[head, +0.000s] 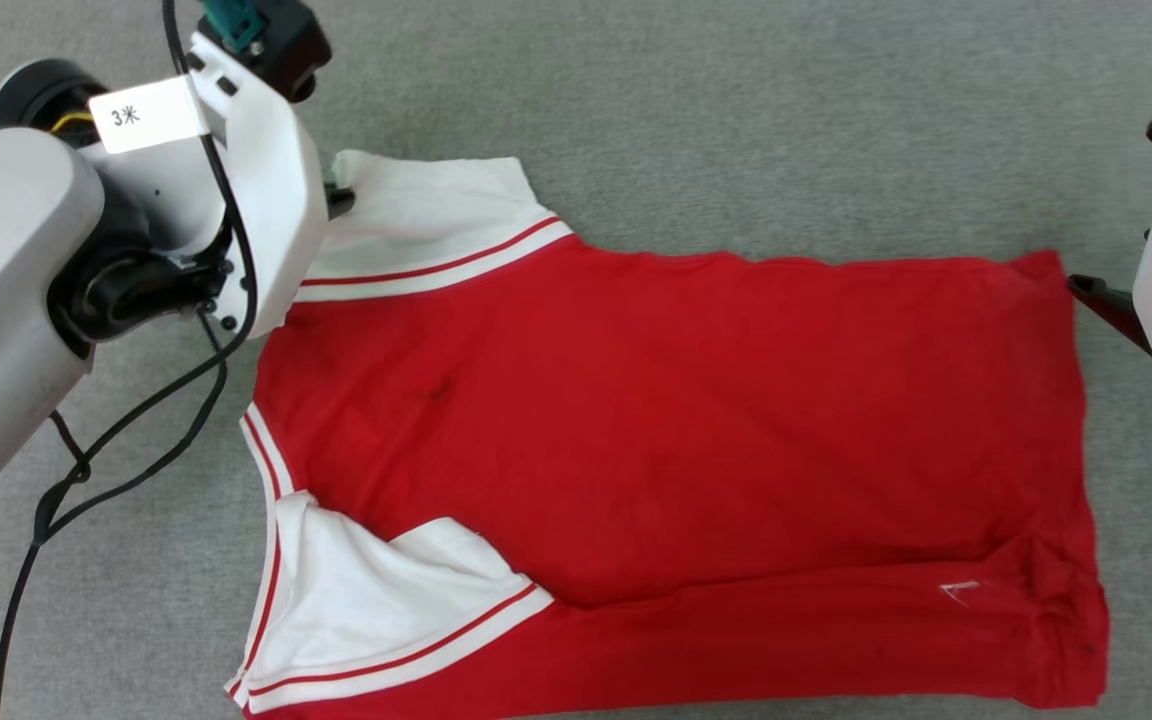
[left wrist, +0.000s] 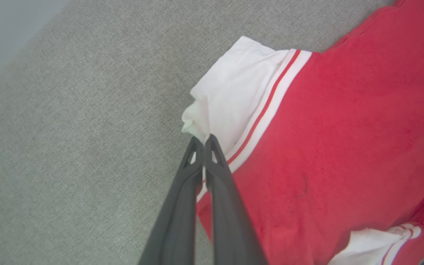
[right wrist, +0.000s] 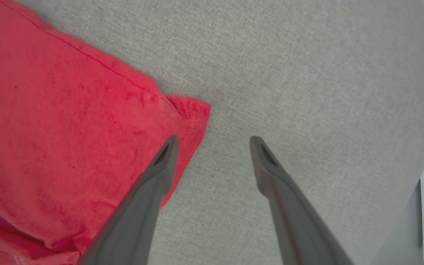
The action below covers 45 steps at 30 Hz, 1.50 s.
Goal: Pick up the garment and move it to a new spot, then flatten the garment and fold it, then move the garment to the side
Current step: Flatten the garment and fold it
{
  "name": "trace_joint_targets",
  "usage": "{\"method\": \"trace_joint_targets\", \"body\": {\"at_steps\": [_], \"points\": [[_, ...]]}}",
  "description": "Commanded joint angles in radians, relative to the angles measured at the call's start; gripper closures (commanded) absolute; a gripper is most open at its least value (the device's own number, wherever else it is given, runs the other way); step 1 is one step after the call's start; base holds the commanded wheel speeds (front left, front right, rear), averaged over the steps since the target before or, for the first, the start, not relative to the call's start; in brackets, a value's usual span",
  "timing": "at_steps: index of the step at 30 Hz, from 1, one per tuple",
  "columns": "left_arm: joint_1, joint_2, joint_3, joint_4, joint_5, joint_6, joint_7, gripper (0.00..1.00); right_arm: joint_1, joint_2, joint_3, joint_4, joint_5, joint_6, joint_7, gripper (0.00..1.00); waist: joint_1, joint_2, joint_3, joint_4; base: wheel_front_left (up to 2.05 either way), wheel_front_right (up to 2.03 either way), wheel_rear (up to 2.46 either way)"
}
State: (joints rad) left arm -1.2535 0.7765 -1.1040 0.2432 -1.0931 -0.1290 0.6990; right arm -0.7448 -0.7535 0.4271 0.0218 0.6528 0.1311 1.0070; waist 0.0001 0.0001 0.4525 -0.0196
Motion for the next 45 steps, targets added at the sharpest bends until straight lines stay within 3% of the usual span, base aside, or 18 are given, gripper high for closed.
{"method": "trace_joint_targets", "body": {"at_steps": [1,13,14,15,16,18,19,23,33,45], "points": [[-0.017,-0.002,-0.01,-0.014,0.005,0.0,-0.012,1.0,-0.028,0.016,0.017,0.027,0.008,-0.001,0.016,0.0,-0.0001,-0.0001,0.021,0.02,0.0,0.0,0.0],[-0.072,0.016,-0.066,-0.051,-0.007,0.0,-0.064,1.0,0.001,0.071,0.172,0.195,0.02,0.0,-0.027,0.0,-0.0001,-0.0001,0.067,0.051,0.0,0.0,0.0],[-0.073,0.018,-0.072,-0.049,-0.01,0.0,-0.069,1.0,0.001,0.071,0.18,0.203,0.024,0.0,-0.04,0.32,-0.0001,-0.0001,0.066,0.05,0.0,0.0,0.0],[-0.073,0.019,-0.076,-0.046,-0.012,0.0,-0.074,1.0,-0.003,0.074,0.181,0.21,0.027,0.001,-0.062,0.82,-0.0001,-0.0001,0.062,0.049,0.0,0.0,0.0],[-0.073,0.02,-0.079,-0.045,-0.014,0.0,-0.082,1.0,-0.007,0.073,0.183,0.216,0.031,0.001,-0.078,1.0,-0.0001,-0.0001,0.056,0.048,0.0,0.0,0.0],[-0.072,0.023,-0.082,-0.042,-0.019,0.0,-0.09,1.0,-0.015,0.067,0.185,0.221,0.028,0.001,-0.099,1.0,-0.0001,-0.0001,0.049,0.046,0.0,0.0,0.0],[-0.058,0.027,-0.093,-0.036,-0.029,0.0,-0.122,1.0,-0.033,0.05,0.176,0.237,0.033,-0.001,-0.175,1.0,-0.0001,-0.0001,0.014,0.043,0.0,0.0,0.0],[-0.025,0.041,-0.102,-0.038,-0.056,0.0,-0.17,1.0,-0.028,0.038,0.175,0.247,0.053,-0.001,-0.274,1.0,-0.0001,-0.0001,-0.048,0.04,0.0,0.0,0.0],[0.102,0.102,-0.128,-0.104,-0.089,0.002,-0.255,1.0,0.083,-0.018,0.221,0.222,0.104,-0.001,-0.459,1.0,-0.0001,-0.0001,-0.191,0.051,0.0,0.0,0.0],[0.354,0.18,-0.161,-0.23,-0.12,0.078,-0.304,1.0,0.302,-0.055,0.217,0.191,0.14,-0.001,-0.584,1.0,-0.0001,-0.0001,-0.312,0.058,0.0,0.0,0.0]]}}
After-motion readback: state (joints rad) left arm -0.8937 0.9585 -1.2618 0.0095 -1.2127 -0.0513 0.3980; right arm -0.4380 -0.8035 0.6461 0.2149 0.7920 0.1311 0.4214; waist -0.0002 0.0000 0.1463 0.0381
